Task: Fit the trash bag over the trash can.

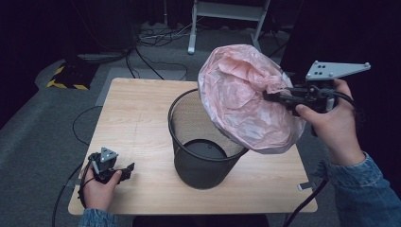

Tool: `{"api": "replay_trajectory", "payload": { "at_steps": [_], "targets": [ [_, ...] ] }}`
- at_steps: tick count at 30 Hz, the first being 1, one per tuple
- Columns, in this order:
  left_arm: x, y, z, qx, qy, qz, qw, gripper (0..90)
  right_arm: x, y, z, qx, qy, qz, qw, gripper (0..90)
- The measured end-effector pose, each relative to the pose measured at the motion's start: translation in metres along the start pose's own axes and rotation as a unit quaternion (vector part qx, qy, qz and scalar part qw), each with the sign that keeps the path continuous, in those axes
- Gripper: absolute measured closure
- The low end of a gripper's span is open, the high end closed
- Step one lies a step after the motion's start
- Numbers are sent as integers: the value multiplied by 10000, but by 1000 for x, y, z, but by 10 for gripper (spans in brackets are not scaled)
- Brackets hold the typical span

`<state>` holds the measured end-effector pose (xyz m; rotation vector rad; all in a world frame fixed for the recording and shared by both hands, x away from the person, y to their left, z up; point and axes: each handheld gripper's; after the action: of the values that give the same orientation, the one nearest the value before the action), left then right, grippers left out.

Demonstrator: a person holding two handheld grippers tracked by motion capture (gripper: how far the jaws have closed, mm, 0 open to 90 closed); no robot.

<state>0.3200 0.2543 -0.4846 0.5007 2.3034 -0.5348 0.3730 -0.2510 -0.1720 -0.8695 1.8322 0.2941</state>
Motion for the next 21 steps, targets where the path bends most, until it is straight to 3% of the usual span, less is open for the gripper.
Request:
{"api": "replay_trajectory", "payload": {
  "at_steps": [13,21],
  "targets": [
    [0,1,0,-3,-3,13,10000,247,-10,46,36,-703,50,-165,9974,845],
    [-1,1,-1,10,1,54,10000,247,-6,66,57,-1079,418,-216,9930,837]
  ]
}}
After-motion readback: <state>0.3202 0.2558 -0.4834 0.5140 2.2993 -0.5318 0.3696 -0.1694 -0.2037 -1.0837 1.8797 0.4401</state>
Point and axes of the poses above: each handheld gripper's, and its own axes: z roughly forward along the jaws, x roughly out of its underside, y roughly to its left, and after that the axes turned 14 degrees about x, right-handed
